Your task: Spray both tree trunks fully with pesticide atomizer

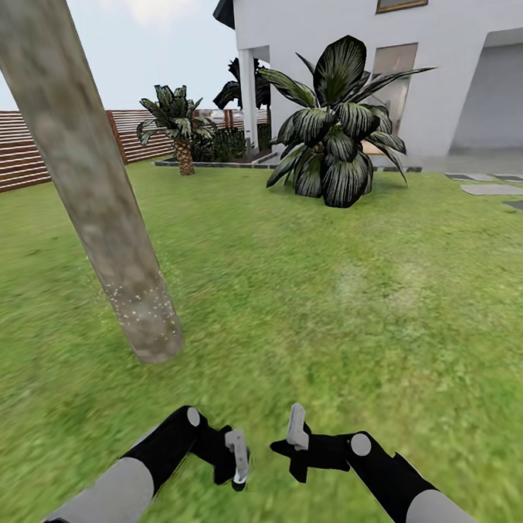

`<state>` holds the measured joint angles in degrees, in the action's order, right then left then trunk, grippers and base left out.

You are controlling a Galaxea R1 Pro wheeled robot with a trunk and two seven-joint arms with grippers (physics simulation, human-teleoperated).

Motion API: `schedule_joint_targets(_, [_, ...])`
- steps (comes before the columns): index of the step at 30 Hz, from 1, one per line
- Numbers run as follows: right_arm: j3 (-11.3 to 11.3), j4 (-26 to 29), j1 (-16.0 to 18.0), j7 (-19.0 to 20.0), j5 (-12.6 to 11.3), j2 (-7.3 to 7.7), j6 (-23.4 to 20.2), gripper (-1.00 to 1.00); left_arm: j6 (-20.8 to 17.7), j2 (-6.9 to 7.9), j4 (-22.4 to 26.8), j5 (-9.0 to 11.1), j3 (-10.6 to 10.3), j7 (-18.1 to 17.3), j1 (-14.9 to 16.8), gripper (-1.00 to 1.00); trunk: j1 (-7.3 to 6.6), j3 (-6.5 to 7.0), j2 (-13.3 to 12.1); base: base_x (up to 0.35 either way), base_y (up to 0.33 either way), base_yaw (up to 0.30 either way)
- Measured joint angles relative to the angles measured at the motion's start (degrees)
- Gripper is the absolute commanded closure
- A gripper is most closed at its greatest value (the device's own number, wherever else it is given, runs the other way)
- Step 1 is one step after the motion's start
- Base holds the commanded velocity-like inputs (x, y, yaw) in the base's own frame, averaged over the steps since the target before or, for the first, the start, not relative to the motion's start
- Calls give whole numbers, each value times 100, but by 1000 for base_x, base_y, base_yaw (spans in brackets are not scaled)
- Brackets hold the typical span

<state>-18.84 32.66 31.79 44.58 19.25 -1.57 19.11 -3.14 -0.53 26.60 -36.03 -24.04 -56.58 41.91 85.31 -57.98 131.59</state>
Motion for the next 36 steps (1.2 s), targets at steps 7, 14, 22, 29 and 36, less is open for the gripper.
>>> schedule_joint_targets(7, [5, -19, 0, -1, 12, 15, 1, -100, -46, 745, -18, -85, -25, 17, -45, 100, 0, 0, 0, 0, 0, 0])
schedule_joint_targets(14, [39, -53, 0, -53, 23, 92, 3, -100, -48, 1656, -181, -35, 47, 403, -89, 100, 0, 0, 0, 0, 0, 0])
schedule_joint_targets(22, [2079, -1398, -24, -2788, 0, 464, 20, -100, 420, 1626, -1639, 1683, 1348, 2688, -98, 100, 0, 0, 0, 0, 0, 0])
schedule_joint_targets(29, [3084, -2260, -291, -5049, -912, 515, 359, -100, 2398, 1416, -2393, 4938, 1485, 5120, -1060, 100, 0, -1, 1, 0, 0, 0])
schedule_joint_targets(36, [3095, -2325, -777, -5087, -963, 500, 1102, -100, 2459, 1235, -2431, 5344, 1495, 5098, -1655, 100, 0, 15, 0, 0, 0, -264])
